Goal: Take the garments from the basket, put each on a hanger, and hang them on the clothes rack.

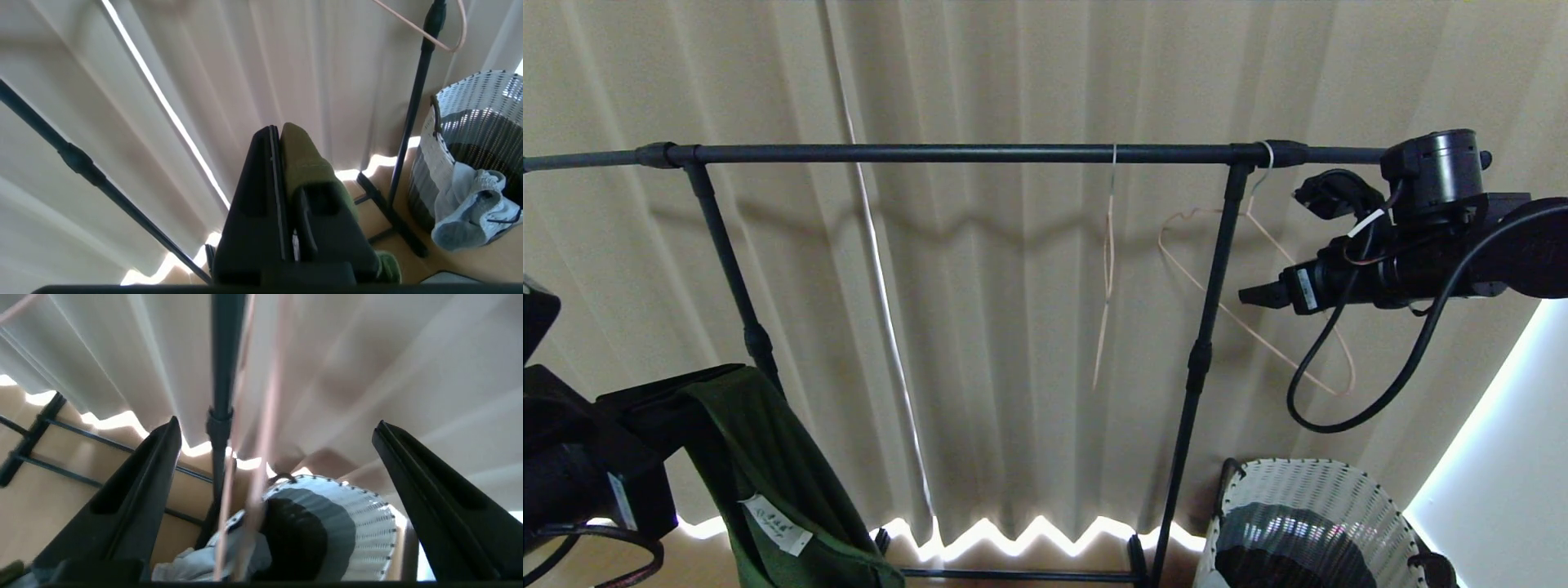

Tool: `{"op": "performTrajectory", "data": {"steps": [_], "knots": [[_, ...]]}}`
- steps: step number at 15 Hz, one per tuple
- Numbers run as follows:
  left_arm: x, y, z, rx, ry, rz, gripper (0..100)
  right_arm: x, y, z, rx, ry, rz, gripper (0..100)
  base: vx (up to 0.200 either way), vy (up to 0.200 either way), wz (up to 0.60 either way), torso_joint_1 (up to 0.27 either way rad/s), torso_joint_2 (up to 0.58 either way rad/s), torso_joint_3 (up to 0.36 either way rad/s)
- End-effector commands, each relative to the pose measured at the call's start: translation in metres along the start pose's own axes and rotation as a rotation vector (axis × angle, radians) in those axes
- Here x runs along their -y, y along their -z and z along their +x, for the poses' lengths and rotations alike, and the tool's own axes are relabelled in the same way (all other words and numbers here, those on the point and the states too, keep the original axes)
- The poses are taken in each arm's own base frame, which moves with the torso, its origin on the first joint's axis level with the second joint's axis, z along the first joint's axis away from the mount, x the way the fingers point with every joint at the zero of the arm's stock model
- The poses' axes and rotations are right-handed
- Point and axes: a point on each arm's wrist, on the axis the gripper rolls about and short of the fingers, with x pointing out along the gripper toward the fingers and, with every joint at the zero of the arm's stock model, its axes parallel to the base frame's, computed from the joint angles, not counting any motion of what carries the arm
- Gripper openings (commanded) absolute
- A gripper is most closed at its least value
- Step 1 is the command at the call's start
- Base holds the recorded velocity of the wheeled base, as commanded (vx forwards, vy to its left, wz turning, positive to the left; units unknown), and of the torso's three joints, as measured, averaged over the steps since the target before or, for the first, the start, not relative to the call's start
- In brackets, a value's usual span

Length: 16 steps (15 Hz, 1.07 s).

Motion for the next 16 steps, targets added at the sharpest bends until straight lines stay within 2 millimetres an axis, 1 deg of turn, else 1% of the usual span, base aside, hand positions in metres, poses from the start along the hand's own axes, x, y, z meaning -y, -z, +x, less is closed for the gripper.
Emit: {"op": "performTrajectory", "data": {"steps": [1, 6, 9, 10, 12, 16], "knots": [[0.0001, 0.0005, -0.0001, -0.001, 0.000, 0.000, 0, -0.0046, -0.0013, -0.0008, 0.003, -0.006, 0.007, 100, 0.000, 0.000, 0.00, 0.000, 0.00, 0.000], [0.0008, 0.0025, 0.0001, -0.006, 0.004, 0.002, 0, -0.0058, -0.0013, -0.0020, -0.025, 0.011, 0.058, 100, 0.000, 0.000, 0.00, 0.000, 0.00, 0.000], [0.0005, 0.0020, 0.0001, -0.004, 0.002, 0.002, 0, -0.0056, -0.0021, -0.0038, -0.020, 0.014, 0.057, 100, 0.000, 0.000, 0.00, 0.000, 0.00, 0.000], [0.0005, 0.0021, 0.0001, -0.005, 0.002, 0.002, 0, -0.0056, -0.0021, -0.0038, -0.020, 0.014, 0.057, 0, 0.000, 0.000, 0.00, 0.000, 0.00, 0.000], [0.0006, 0.0025, 0.0001, -0.007, 0.003, 0.002, 0, -0.0078, -0.0018, -0.0026, -0.023, 0.009, 0.053, 0, 0.000, 0.000, 0.00, 0.000, 0.00, 0.000], [0.0005, 0.0021, 0.0001, -0.005, 0.002, 0.002, 0, -0.0076, -0.0034, -0.0067, -0.014, 0.010, 0.053, 0, 0.000, 0.000, 0.00, 0.000, 0.00, 0.000]]}}
